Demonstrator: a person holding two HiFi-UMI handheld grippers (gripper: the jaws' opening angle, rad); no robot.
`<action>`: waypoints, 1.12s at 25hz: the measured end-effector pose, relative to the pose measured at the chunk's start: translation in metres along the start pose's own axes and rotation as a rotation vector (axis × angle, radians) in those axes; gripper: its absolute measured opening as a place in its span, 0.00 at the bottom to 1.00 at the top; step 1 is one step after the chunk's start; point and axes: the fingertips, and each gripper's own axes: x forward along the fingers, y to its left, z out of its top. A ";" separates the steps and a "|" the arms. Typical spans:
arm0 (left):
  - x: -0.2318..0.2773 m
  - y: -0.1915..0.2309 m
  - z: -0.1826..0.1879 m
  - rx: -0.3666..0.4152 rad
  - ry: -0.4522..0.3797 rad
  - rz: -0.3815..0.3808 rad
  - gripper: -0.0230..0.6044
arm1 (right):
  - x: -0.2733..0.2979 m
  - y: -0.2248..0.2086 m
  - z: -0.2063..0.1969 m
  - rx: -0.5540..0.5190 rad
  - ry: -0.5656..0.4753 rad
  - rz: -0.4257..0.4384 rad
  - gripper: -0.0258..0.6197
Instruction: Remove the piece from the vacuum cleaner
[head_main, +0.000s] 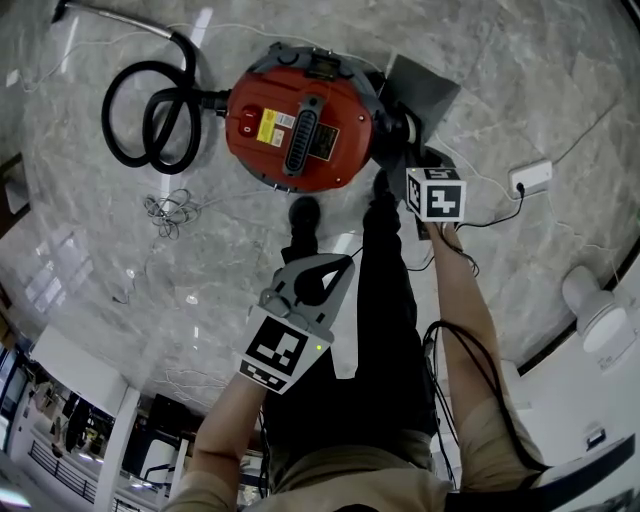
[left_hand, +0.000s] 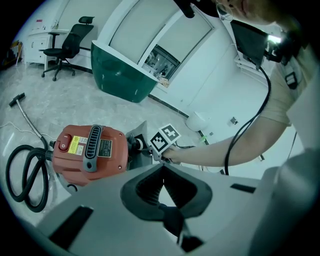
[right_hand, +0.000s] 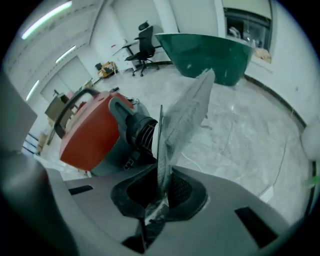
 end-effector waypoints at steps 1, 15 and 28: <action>0.000 0.000 -0.001 0.002 0.003 -0.002 0.04 | 0.000 -0.001 -0.001 -0.059 -0.010 -0.032 0.08; -0.001 0.003 -0.005 0.005 0.003 0.002 0.04 | -0.004 -0.008 0.001 0.317 -0.049 0.055 0.09; 0.009 -0.005 -0.004 0.007 -0.002 -0.010 0.04 | -0.001 -0.003 -0.001 0.973 -0.054 0.345 0.10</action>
